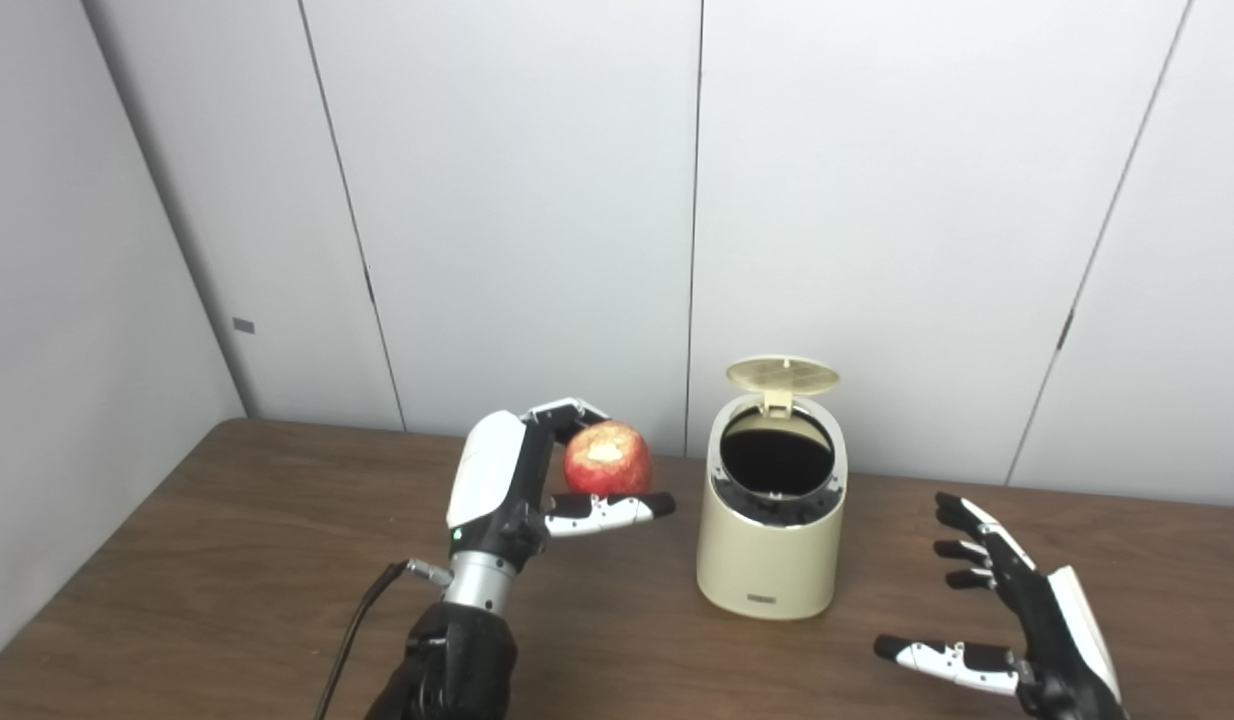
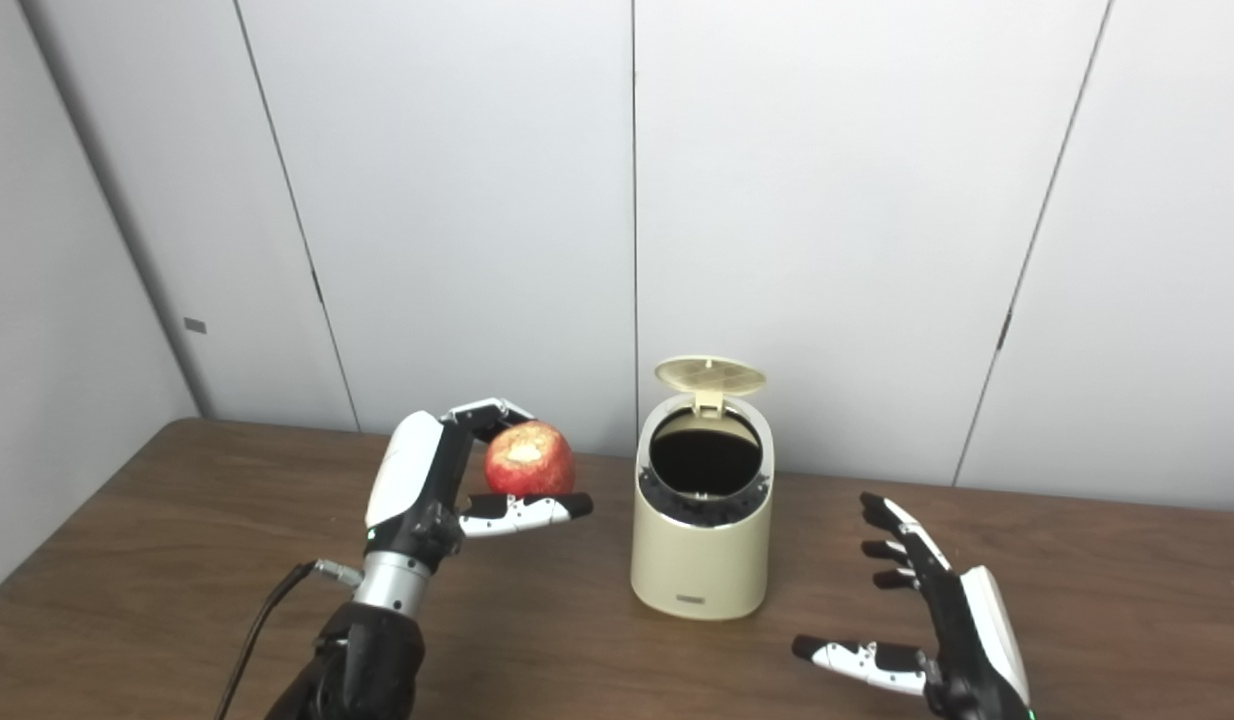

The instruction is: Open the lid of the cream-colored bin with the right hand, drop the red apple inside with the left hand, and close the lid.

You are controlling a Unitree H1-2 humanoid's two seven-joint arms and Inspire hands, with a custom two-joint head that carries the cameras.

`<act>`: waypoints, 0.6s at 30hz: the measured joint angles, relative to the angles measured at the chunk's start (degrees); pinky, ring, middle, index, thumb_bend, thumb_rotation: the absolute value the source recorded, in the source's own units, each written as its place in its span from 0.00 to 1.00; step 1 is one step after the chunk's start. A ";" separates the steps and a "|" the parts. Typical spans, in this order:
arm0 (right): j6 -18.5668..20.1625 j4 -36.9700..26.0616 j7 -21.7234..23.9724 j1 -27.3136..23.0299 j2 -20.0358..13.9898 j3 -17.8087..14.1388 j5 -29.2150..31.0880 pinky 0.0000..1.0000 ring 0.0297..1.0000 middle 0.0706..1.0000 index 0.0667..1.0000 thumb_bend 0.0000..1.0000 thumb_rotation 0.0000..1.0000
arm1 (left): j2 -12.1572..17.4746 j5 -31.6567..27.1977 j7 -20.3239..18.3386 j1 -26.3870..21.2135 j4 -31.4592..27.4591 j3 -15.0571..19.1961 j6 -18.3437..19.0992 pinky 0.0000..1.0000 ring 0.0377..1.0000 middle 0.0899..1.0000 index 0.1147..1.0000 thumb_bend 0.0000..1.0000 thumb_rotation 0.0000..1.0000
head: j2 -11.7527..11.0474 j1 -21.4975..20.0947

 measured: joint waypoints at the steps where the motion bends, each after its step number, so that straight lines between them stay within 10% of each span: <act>1: 0.00 0.02 0.00 0.00 0.00 0.07 -0.07 0.64 0.76 0.85 0.84 0.77 0.10 | -0.24 0.11 -0.19 -0.07 -0.62 -0.05 -0.04 0.66 0.51 0.44 0.41 0.53 0.00 | 0.00 0.00; 18: -0.01 0.01 -0.03 0.02 0.78 1.06 -1.03 0.68 0.78 0.85 0.84 0.76 0.09 | -3.28 1.88 -1.36 -3.86 2.07 -1.71 -4.29 0.73 0.54 0.43 0.42 0.53 0.00 | -0.53 -2.55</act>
